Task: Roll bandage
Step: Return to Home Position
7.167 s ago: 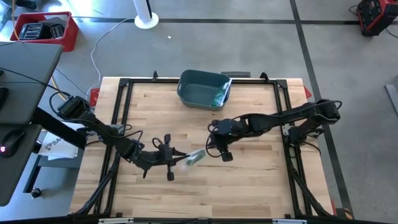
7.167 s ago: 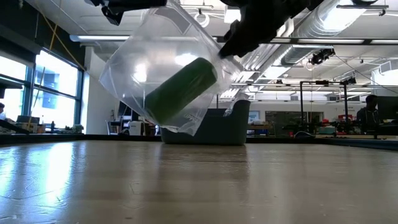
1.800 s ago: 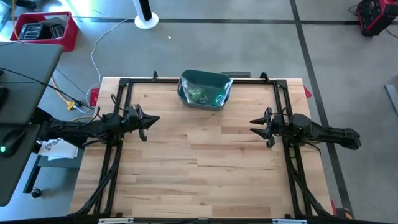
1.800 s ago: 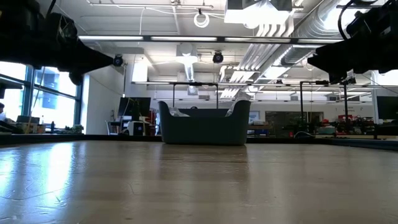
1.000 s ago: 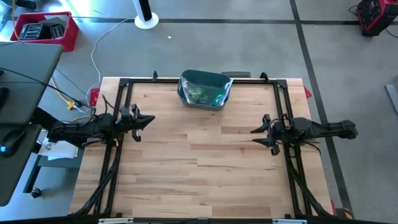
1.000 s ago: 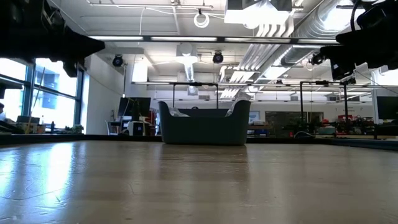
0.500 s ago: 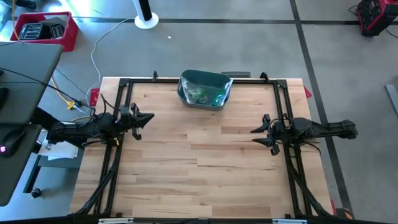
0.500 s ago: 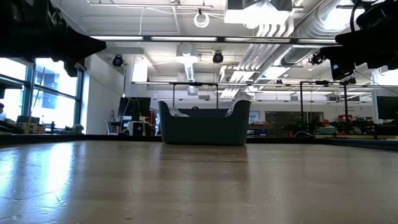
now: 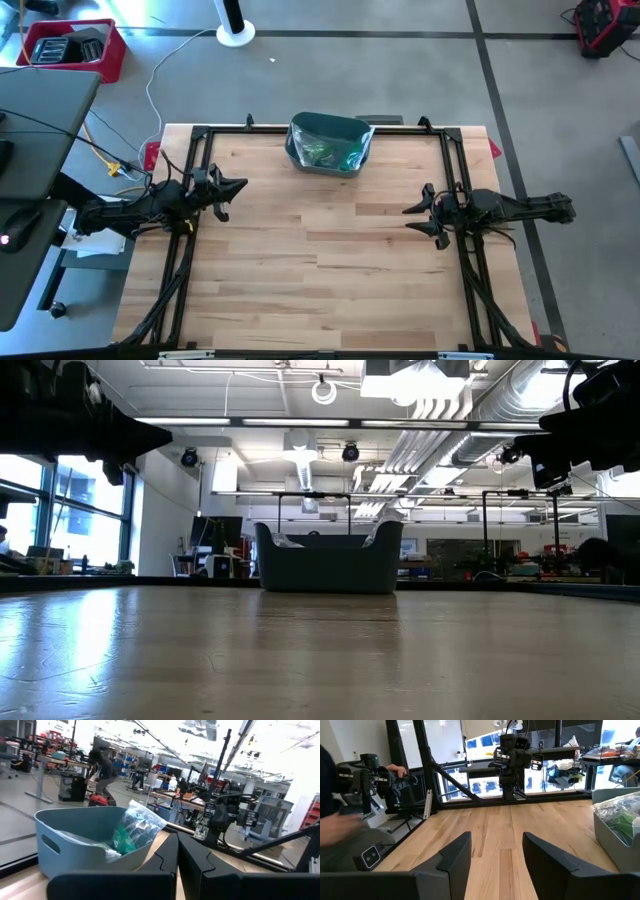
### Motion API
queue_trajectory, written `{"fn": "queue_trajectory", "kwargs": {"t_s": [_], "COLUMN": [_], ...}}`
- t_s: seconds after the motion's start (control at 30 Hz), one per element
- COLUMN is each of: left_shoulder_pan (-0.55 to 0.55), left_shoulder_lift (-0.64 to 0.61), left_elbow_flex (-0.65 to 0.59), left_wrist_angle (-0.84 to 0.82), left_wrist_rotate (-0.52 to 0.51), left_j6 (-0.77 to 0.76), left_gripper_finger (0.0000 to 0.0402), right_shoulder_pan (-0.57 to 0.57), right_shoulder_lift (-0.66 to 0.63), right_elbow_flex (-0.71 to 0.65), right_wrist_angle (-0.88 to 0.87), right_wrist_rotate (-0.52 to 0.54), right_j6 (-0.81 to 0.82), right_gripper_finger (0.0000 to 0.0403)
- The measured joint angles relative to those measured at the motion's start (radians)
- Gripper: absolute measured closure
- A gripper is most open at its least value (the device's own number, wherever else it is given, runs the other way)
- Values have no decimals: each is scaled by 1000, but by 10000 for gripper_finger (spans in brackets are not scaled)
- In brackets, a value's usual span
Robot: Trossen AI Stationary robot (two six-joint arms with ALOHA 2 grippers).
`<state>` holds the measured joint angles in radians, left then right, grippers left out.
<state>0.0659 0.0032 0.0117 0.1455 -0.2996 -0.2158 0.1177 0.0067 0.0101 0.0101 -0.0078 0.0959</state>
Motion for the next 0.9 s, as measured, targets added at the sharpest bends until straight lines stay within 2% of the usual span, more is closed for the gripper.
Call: {"fn": "queue_trajectory", "kwargs": {"t_s": [0.2, 0.27, 0.33, 0.43, 0.67, 0.73, 0.9], "left_shoulder_pan": [-4, -4, -4, -4, -4, -4, -4], "left_shoulder_lift": [0, 0, 8, 10, 9, 10, 10], "left_elbow_flex": [0, 0, 0, 0, 0, 0, 0], "left_wrist_angle": [-2, -24, -53, -101, -80, -94, -97], "left_wrist_rotate": [1, 15, 82, 241, 509, 545, 546], "left_j6": [2, 59, 84, 115, 235, 262, 233], "left_gripper_finger": [401, 401, 401, 401, 401, 401, 401], "right_shoulder_pan": [0, 0, 0, 0, 0, 0, 0], "right_shoulder_lift": [0, 0, 0, 0, 0, 0, 0], "right_elbow_flex": [0, 0, 0, 0, 0, 0, 0], "right_wrist_angle": [0, 0, 0, 0, 0, 0, 0], "right_wrist_rotate": [0, 0, 0, 0, 0, 0, 0], "right_j6": [0, 0, 0, 0, 0, 0, 0], "right_gripper_finger": [233, 233, 233, 233, 233, 233, 233]}}
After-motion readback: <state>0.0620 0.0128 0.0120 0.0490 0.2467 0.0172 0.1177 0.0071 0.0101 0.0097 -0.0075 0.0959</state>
